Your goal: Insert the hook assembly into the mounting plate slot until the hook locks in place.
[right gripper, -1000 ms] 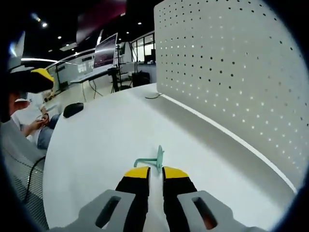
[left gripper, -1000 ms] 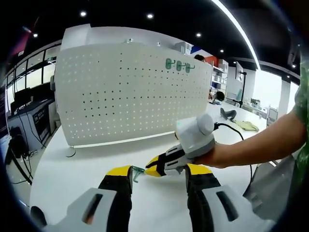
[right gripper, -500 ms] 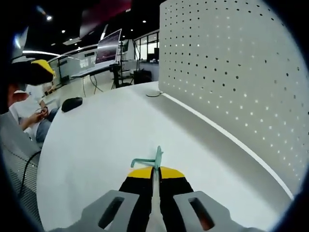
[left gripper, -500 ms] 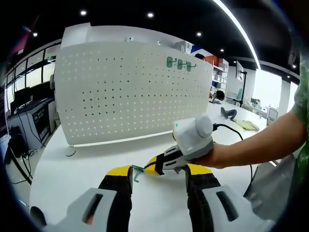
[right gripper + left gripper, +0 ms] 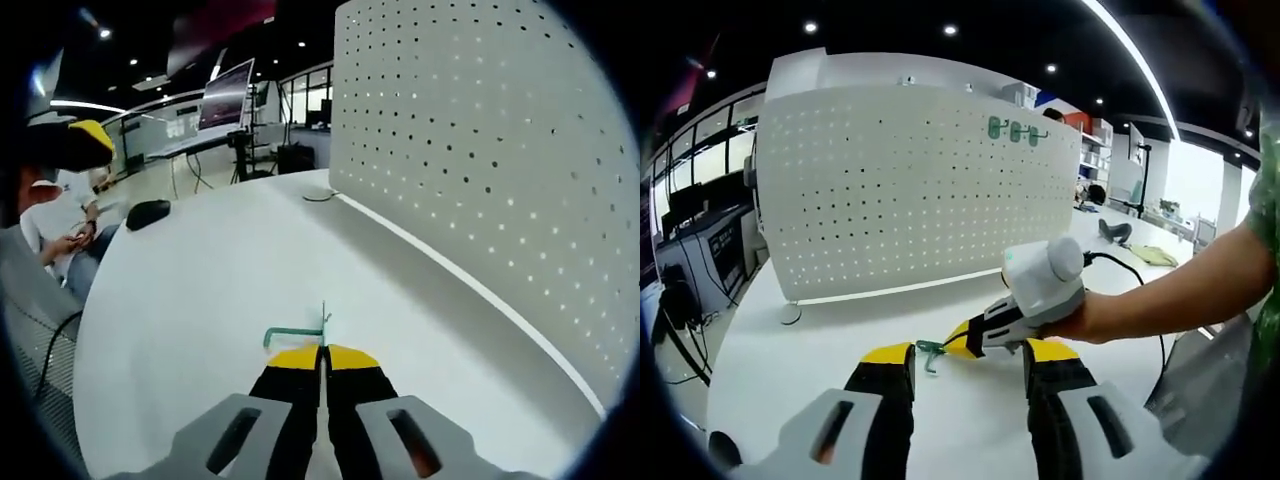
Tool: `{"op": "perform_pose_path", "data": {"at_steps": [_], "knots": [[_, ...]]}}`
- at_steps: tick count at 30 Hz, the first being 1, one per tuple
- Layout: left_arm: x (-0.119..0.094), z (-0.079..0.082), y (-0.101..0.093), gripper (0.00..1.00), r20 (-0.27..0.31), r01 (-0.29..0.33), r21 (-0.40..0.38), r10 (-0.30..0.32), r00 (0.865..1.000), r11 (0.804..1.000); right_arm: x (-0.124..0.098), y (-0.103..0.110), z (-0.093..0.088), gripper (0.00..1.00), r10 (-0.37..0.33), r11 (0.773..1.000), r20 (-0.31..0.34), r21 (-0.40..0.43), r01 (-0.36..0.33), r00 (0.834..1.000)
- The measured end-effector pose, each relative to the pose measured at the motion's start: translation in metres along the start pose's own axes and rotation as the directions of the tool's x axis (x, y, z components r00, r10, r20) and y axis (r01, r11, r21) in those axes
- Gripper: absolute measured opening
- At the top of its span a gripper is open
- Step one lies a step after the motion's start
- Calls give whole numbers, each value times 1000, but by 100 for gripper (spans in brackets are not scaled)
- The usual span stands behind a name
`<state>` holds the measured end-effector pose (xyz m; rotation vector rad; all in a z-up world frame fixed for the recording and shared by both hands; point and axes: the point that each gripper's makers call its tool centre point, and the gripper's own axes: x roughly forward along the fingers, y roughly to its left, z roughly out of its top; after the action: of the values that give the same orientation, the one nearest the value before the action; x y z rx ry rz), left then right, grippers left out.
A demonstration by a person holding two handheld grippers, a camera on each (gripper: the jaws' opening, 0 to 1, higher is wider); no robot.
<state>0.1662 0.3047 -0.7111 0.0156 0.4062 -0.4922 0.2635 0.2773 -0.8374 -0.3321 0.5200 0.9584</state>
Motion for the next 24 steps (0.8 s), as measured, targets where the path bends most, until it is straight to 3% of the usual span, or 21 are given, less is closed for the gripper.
{"op": "perform_pose_path", "data": {"at_steps": [14, 24], "knots": [[-2, 9, 10, 43, 1, 18, 61, -18, 1000, 998, -13, -6, 1, 0, 16, 997, -9, 77, -16, 1000], [-1, 12, 0, 43, 12, 38, 75, -39, 999, 996, -36, -13, 7, 0, 23, 992, -6, 123, -22, 1000]]}}
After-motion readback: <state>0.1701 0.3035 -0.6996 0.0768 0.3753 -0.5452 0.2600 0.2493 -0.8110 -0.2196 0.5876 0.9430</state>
